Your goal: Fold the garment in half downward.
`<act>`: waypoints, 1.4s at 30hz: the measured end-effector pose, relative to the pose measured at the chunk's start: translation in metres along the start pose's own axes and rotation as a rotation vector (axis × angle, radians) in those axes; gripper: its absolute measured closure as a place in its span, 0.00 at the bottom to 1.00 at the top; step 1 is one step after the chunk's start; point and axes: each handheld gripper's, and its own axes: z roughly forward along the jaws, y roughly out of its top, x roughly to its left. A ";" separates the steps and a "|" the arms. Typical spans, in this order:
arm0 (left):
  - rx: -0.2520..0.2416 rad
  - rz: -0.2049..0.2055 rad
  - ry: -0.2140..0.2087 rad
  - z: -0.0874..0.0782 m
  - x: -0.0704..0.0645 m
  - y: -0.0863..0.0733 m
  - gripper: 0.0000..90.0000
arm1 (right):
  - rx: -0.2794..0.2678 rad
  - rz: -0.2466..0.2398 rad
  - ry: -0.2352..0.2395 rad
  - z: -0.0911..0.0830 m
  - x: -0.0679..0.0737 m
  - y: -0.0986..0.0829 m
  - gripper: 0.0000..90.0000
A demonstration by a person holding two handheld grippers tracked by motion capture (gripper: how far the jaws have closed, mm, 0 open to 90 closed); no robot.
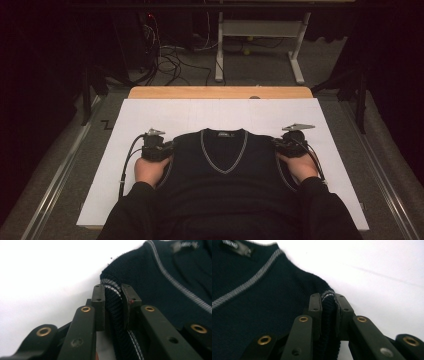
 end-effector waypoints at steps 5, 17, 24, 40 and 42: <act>-0.048 0.048 0.033 -0.014 -0.005 0.024 0.79 | -0.089 0.005 -0.044 -0.018 -0.005 0.019 0.87; -0.234 0.086 0.091 -0.050 -0.005 0.091 0.79 | -0.273 0.011 -0.099 -0.056 -0.014 0.075 0.87; -0.274 0.116 0.118 -0.065 -0.005 0.120 0.79 | -0.371 0.008 -0.130 -0.078 -0.013 0.109 0.87; -0.391 0.138 0.145 -0.096 -0.010 0.165 0.80 | -0.499 0.021 -0.168 -0.106 -0.013 0.146 0.88; -0.395 0.145 0.137 -0.100 -0.011 0.170 0.80 | -0.504 0.010 -0.178 -0.109 -0.014 0.152 0.88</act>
